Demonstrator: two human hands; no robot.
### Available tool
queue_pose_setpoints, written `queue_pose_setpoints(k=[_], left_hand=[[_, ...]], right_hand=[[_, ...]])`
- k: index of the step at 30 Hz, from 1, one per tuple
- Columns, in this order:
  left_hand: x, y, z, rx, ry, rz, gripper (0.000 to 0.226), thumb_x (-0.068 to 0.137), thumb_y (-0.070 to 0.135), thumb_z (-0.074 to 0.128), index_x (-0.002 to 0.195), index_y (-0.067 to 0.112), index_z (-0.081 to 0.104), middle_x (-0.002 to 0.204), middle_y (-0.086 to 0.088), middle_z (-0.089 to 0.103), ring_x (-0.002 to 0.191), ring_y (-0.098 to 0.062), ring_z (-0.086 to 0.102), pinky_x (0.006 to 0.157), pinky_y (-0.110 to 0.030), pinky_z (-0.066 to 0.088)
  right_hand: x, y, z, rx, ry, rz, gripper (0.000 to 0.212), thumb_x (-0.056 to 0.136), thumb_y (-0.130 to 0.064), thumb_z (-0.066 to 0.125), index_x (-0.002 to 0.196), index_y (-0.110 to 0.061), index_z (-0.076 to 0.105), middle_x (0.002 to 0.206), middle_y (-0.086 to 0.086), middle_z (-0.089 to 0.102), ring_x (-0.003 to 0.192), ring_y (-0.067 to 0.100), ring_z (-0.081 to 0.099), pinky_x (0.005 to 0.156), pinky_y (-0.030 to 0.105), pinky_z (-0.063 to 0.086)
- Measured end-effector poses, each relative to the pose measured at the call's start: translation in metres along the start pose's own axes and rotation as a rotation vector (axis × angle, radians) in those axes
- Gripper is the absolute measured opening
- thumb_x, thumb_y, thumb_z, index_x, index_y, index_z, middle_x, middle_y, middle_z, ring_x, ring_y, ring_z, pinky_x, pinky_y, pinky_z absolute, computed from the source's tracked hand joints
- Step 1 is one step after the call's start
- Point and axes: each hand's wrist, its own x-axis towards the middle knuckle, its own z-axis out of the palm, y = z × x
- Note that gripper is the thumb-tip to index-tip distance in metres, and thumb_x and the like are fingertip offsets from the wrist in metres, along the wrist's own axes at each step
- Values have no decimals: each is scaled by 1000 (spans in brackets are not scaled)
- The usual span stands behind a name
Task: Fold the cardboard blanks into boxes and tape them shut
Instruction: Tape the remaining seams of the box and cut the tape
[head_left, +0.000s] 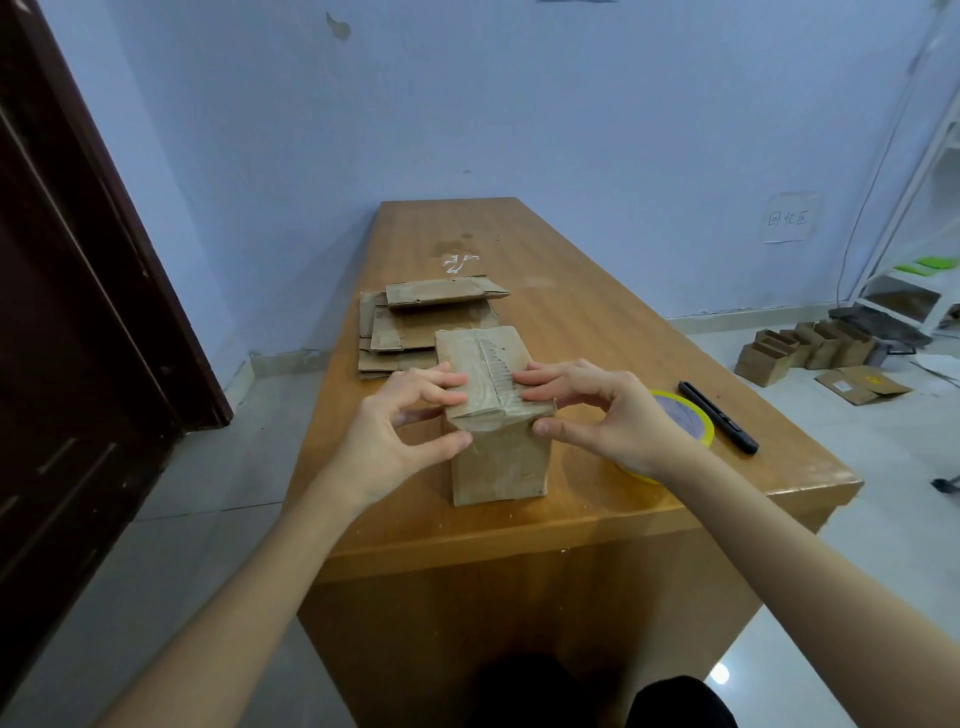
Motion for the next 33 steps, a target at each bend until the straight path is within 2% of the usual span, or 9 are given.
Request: queue_pose_setpoints(k=[6,13,18,21,24,26,28,31,33], left_hand=[[-3,-3,16,26,135,28,31,68,29,75,95,27,60,119,6,59,123,0,47,88,-15,49],[3,0,8,-91,90,-17,23,65,21,76,85,18,65,112,3,64,118,4,51,83,-15,51],[-1,3,11,-166,77,-64,27,65,23,74,89,18,64,117,6,62,122,5,47,87,-15,49],[-2,4,-1,-126,-56,-138,49,60,42,78,100,17,64,125,14,56,126,8,41,94,-17,47],[-1,11,-1,-133,-61,-163,68,65,72,59,103,17,66,123,21,57,126,10,39,97,-14,41],[2,15,7,-89,14,-191,57,71,66,54,97,17,65,117,23,58,124,7,41,98,-14,39],[4,16,12,24,59,-149,39,70,50,64,91,17,61,119,16,57,122,7,42,88,-10,44],[2,10,6,155,36,-13,30,70,42,68,90,21,60,123,9,58,121,6,44,86,-15,50],[2,4,2,309,4,155,33,79,46,62,98,19,62,124,5,59,125,-5,47,89,-26,53]], right_hand=[[-6,1,27,-14,224,-61,32,72,-35,76,101,-24,67,116,-11,64,121,8,54,91,23,49],[-4,-2,21,6,192,-3,37,75,-42,69,98,-13,72,113,-5,67,119,2,55,90,19,49],[-6,-5,17,8,136,15,29,81,-37,70,101,-16,71,117,-8,66,122,3,52,93,20,47],[-4,-12,11,27,85,69,30,81,-46,63,100,-24,71,117,-12,66,122,3,52,97,22,45],[4,-20,10,88,119,163,26,90,-43,58,91,-22,74,107,-11,70,116,3,54,99,27,44],[8,-19,13,22,147,146,15,89,-30,65,85,-18,74,103,-11,71,111,7,57,93,38,48],[6,-15,13,-21,134,103,6,86,-24,70,87,-18,72,107,-12,69,112,10,57,89,43,50],[-3,-4,11,4,84,44,18,86,-27,68,102,-18,70,120,-10,65,124,9,50,91,35,51],[-9,0,13,-49,65,-36,24,90,-27,63,112,-17,65,129,-7,59,131,9,44,92,26,49]])
